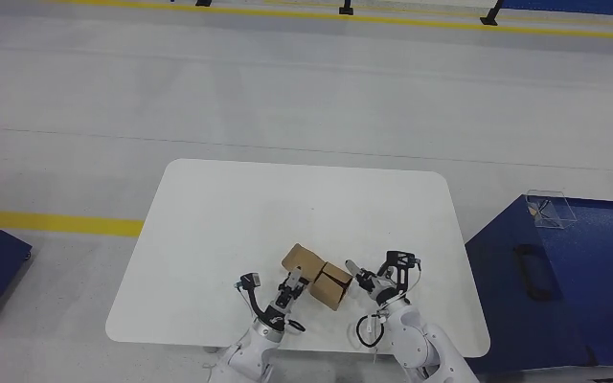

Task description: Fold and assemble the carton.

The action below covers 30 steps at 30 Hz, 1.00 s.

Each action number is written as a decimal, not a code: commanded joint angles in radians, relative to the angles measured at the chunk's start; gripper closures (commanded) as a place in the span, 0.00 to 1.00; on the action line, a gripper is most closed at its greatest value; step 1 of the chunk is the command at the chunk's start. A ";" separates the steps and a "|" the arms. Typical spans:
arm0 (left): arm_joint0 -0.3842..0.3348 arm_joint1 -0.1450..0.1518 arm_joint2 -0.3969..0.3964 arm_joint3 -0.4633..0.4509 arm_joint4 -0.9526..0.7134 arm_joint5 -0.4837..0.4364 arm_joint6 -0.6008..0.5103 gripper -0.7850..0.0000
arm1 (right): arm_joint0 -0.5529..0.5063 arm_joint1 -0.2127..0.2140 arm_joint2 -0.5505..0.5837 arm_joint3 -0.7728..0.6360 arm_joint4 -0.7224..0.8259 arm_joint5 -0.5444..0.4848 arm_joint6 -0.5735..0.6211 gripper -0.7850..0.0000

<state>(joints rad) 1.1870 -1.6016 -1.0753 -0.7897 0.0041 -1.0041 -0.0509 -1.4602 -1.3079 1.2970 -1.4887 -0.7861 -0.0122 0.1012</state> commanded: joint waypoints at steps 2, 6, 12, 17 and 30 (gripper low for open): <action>-0.013 -0.001 0.000 0.029 -0.032 -0.006 -0.022 0.00 | 0.000 -0.001 -0.002 0.001 -0.001 0.000 -0.002 0.00; -0.020 0.001 -0.009 0.041 -0.048 -0.008 -0.027 0.00 | -0.003 -0.002 -0.005 0.000 -0.001 -0.002 -0.008 0.00; -0.042 0.005 -0.024 0.067 -0.047 -0.008 -0.031 0.00 | -0.008 -0.002 -0.005 -0.007 0.001 -0.005 -0.012 0.00; -0.054 0.006 -0.031 0.063 -0.041 -0.008 -0.023 0.00 | -0.018 -0.002 -0.005 -0.017 -0.004 -0.008 -0.016 0.00; 0.056 0.024 -0.045 -0.156 0.086 -0.008 0.006 0.00 | -0.032 -0.002 0.001 -0.020 -0.004 -0.012 -0.024 0.00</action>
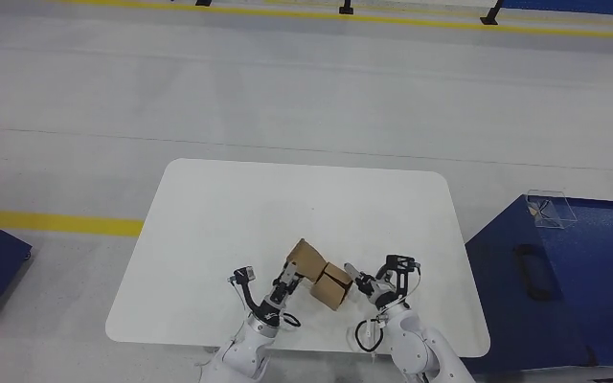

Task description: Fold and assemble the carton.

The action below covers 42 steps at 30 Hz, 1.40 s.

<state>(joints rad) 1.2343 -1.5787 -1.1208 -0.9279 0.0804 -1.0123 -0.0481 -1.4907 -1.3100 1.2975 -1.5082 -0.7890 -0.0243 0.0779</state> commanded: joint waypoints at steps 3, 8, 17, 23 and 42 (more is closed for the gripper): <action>0.030 0.005 0.001 -0.055 0.038 0.000 0.011 0.00 | -0.005 0.000 0.002 -0.005 -0.005 -0.001 -0.001 0.00; 0.066 0.009 0.013 -0.111 0.082 0.000 0.020 0.00 | -0.010 0.001 0.006 -0.011 -0.008 -0.001 0.000 0.00; 0.074 0.005 0.054 -0.097 0.132 0.001 0.031 0.00 | -0.007 -0.001 0.051 -0.020 0.058 0.033 -0.048 0.00; 0.063 0.006 0.047 -0.092 0.103 0.004 0.050 0.00 | -0.038 0.014 0.091 -0.032 -0.028 -0.005 0.008 0.00; 0.063 0.025 0.030 -0.154 -0.129 0.104 -0.090 0.00 | -0.073 0.031 0.072 -0.067 -0.137 -0.061 0.177 0.00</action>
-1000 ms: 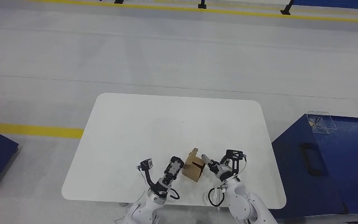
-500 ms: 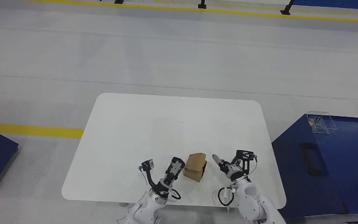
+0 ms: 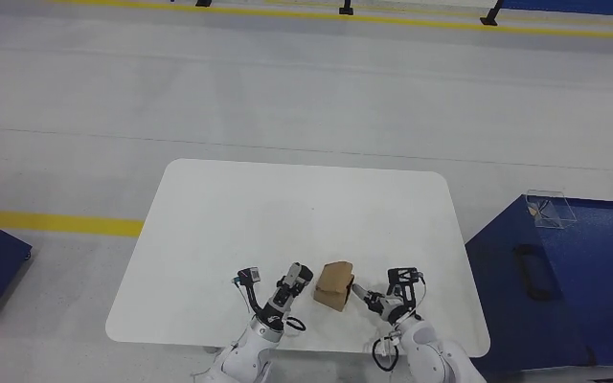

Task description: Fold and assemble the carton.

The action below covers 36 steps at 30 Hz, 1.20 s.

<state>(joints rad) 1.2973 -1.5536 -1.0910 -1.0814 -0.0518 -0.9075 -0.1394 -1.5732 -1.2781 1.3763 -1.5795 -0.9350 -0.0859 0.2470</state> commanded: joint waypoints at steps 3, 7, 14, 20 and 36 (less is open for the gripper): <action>0.000 0.000 0.000 0.000 0.003 -0.001 0.001 0.00 | 0.038 -0.005 -0.027 0.017 0.015 0.010 0.021 0.00; 0.000 0.000 0.000 0.000 0.003 -0.001 0.001 0.00 | 0.085 -0.012 -0.062 0.047 0.011 0.042 0.026 0.00; 0.000 0.000 0.000 0.000 0.003 -0.001 0.001 0.00 | 0.125 -0.020 -0.086 0.071 0.042 0.059 0.008 0.00; 0.000 0.000 0.000 0.000 0.003 -0.001 0.001 0.00 | 0.115 -0.021 -0.051 0.070 0.127 0.045 -0.042 0.00; 0.157 0.072 -0.168 -0.514 0.139 0.737 -0.219 0.00 | 0.054 -0.021 0.010 0.029 0.284 -0.004 -0.137 0.00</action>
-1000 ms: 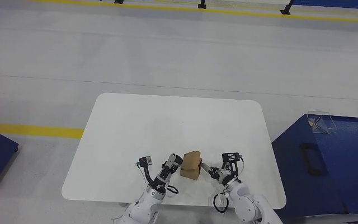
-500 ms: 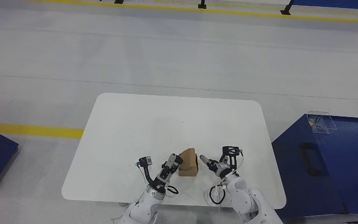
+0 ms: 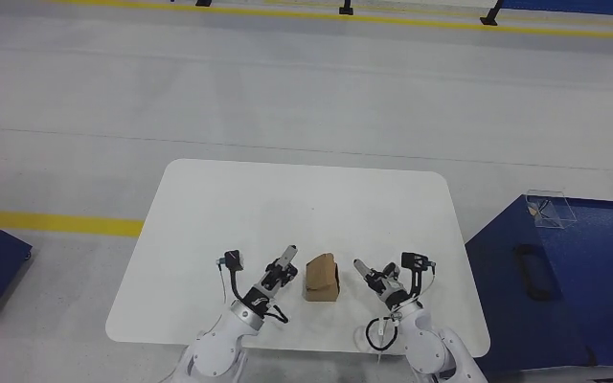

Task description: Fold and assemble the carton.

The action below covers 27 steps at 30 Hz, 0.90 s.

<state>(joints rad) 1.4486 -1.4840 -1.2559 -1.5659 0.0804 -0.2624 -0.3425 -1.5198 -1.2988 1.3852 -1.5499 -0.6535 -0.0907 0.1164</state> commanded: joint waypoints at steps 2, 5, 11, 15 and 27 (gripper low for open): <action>0.005 0.003 -0.007 -0.040 0.010 0.108 -0.007 0.00 | 0.000 0.000 0.001 0.000 0.002 0.001 -0.006 0.00; 0.005 0.003 -0.007 -0.040 0.010 0.108 -0.007 0.00 | 0.000 0.000 0.001 0.000 0.002 0.001 -0.006 0.00; 0.008 0.003 0.000 -0.024 -0.021 0.142 -0.043 0.00 | 0.006 -0.004 -0.013 0.010 -0.003 0.030 -0.020 0.00; -0.106 0.018 -0.051 0.013 -0.084 0.453 -0.223 0.00 | 0.005 -0.008 -0.031 0.015 -0.031 0.052 -0.074 0.00; -0.141 0.069 -0.013 -0.044 0.220 0.571 -0.588 0.00 | 0.000 -0.006 -0.025 -0.006 -0.028 0.054 -0.021 0.00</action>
<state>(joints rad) 1.3073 -1.4149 -1.2675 -1.6107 0.3042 0.3080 -0.9441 -1.5200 -1.3045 1.3610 -1.5558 -0.6810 -0.0383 0.0958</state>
